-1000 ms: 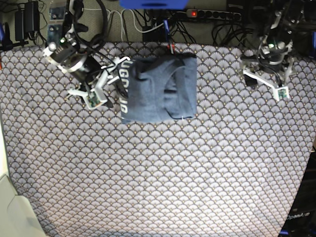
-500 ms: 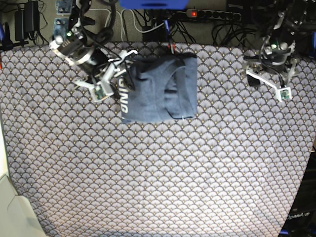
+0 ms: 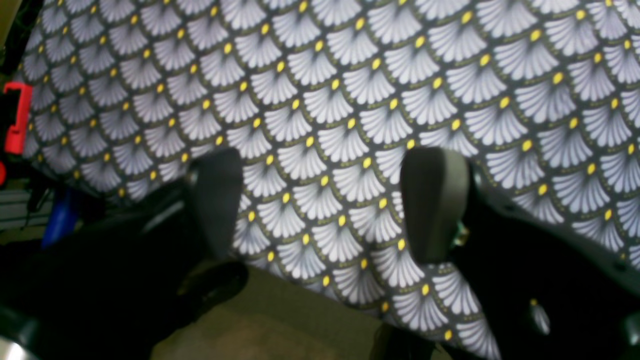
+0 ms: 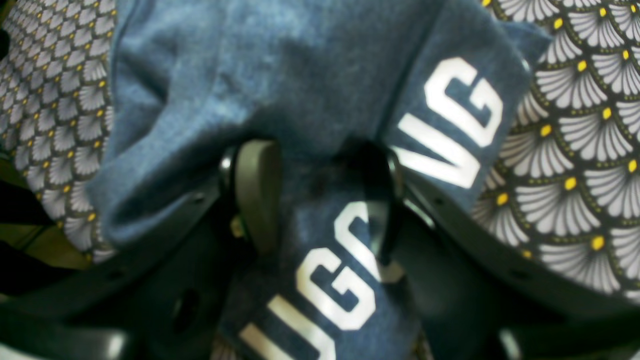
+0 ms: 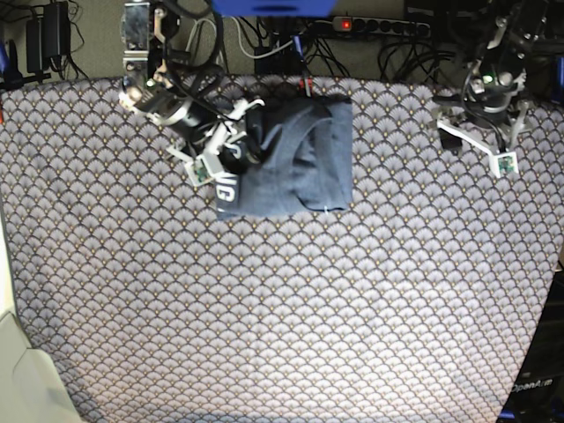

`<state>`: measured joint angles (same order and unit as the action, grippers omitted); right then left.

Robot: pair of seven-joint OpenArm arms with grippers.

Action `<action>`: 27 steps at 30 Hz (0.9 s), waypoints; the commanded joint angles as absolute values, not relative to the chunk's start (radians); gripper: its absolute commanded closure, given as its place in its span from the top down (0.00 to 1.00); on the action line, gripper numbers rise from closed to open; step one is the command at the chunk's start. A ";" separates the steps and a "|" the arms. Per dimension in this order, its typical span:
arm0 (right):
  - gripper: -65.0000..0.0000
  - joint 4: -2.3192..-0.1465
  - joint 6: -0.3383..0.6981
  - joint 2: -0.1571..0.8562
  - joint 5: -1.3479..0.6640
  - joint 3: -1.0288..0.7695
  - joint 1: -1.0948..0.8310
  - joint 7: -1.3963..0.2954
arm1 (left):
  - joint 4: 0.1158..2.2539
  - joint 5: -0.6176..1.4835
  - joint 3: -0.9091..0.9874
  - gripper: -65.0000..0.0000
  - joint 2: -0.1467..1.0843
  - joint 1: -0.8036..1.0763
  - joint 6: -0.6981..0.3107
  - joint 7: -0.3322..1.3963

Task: Fold the T-shirt properly
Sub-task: 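Grasp the lettered edge of the folded shirt with the right gripper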

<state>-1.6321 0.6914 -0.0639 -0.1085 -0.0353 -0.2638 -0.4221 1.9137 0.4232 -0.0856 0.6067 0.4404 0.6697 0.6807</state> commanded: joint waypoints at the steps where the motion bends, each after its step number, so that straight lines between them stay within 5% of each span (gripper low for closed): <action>1: 0.44 -1.690 0.698 -0.064 -0.128 -0.039 -0.274 -0.387 | 1.929 0.409 -0.077 0.75 0.622 0.441 0.674 0.664; 7: 0.44 -1.911 0.698 -0.073 -0.130 -0.031 -0.346 -0.392 | 1.926 0.409 -0.077 0.75 0.642 0.440 0.674 0.664; 19: 0.44 -1.897 0.698 -0.113 -0.128 0.153 -0.404 -0.392 | 1.925 0.409 -0.077 0.75 0.682 0.433 0.674 0.664; 27: 0.44 -1.732 0.547 -0.105 -0.128 0.271 -0.332 -0.383 | 1.925 0.409 -0.077 0.75 0.702 0.435 0.674 0.664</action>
<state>-1.7161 0.5426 -0.0978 -0.1135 0.2668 -0.3290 -0.4030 1.9129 0.4202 -0.0856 0.6868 0.4377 0.6701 0.6807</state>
